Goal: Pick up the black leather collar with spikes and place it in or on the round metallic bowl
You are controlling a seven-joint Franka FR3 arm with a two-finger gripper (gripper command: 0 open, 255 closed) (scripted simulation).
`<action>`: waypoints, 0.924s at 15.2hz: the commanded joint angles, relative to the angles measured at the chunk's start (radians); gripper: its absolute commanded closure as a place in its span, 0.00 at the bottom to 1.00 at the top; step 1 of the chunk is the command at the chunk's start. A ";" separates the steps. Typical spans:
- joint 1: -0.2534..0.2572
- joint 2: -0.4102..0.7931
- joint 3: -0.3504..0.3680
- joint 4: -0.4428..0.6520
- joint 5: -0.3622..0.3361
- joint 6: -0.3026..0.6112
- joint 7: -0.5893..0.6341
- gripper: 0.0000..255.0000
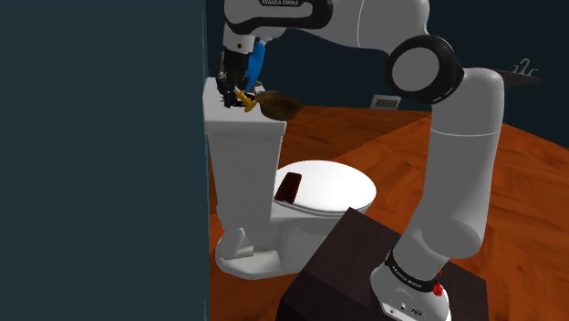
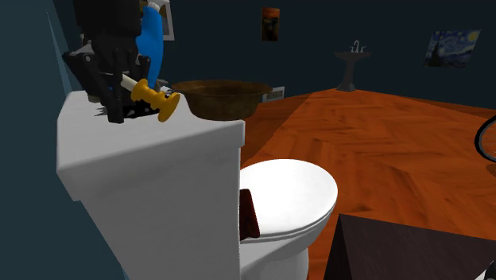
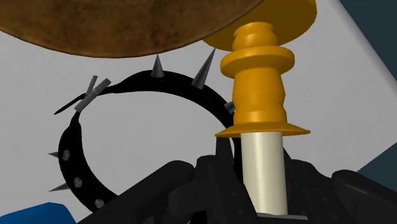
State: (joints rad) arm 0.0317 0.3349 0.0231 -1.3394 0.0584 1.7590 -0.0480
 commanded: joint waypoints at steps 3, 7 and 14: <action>0.001 0.010 0.001 0.062 0.000 -0.056 0.004 1.00; 0.001 0.028 0.002 0.144 -0.001 -0.119 0.007 1.00; 0.002 0.082 0.002 0.323 -0.002 -0.245 0.015 1.00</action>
State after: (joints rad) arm 0.0351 0.4030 0.0256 -1.0549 0.0562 1.5397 -0.0323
